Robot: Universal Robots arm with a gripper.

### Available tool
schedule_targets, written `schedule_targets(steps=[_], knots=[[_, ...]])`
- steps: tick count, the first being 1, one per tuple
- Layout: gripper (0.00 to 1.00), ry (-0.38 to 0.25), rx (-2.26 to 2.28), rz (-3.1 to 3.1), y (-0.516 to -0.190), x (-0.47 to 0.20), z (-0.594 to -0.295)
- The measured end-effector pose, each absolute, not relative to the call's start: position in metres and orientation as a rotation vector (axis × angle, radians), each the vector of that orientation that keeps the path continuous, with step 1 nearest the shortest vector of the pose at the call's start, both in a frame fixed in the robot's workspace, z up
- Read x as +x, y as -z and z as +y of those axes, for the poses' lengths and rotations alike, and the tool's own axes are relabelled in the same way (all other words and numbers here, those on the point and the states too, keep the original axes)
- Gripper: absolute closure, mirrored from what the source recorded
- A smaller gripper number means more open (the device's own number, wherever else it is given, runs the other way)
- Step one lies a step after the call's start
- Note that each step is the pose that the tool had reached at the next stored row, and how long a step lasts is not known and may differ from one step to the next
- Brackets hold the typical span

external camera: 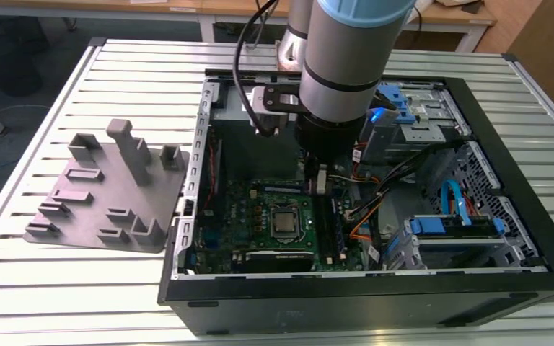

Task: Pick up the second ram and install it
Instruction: 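Pick up the second ram and move it above second insertion slot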

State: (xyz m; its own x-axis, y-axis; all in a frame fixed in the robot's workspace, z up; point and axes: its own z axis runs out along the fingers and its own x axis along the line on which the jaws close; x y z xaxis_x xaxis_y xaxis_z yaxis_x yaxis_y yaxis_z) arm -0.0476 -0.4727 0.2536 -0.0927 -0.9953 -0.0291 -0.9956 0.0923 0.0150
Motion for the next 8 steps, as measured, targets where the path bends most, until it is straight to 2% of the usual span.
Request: schedule_targets(steps=[8], knots=[[0.89,-0.048,-2.108,2.313,-0.2536,-0.0477,-0.4803]])
